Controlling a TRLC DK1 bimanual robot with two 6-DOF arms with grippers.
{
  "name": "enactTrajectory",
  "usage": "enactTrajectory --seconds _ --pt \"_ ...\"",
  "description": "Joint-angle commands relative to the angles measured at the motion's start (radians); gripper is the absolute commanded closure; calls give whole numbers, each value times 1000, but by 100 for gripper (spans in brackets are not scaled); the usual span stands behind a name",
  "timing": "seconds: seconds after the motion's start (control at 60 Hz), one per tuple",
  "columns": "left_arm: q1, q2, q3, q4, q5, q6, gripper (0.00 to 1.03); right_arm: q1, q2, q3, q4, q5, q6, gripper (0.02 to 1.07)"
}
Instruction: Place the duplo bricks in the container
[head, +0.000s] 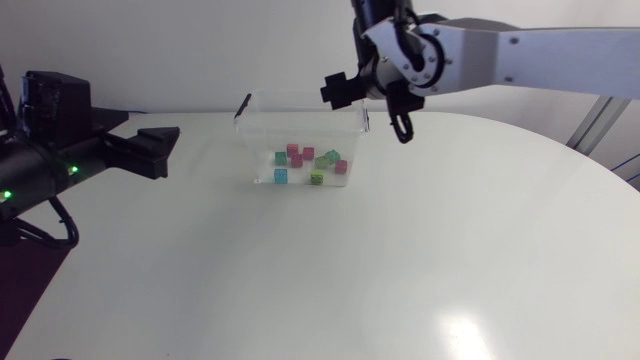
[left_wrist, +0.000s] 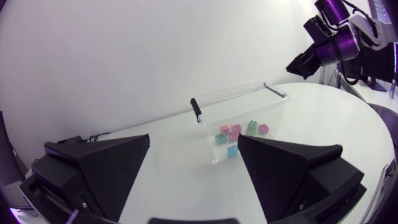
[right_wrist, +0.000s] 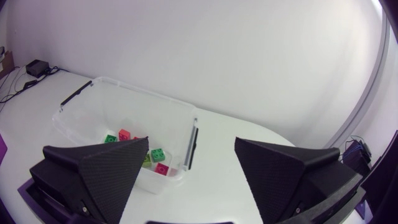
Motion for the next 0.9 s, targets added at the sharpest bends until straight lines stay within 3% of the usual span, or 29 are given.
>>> enactTrajectory --seconds 0.0,0.5,0.633,0.883 --pt "7 -50 -41 10 -14 -1 4 -5 -82 -93 18 29 -29 6" --pt "8 -232 -134 4 -92 36 4 -78 -495 -446 53 92 -58 6" --pt "8 -284 -156 -1 -106 42 4 -75 -587 -538 142 128 -129 7" --pt "-7 -384 -185 -56 -106 35 4 -52 -783 -654 136 103 -117 7"
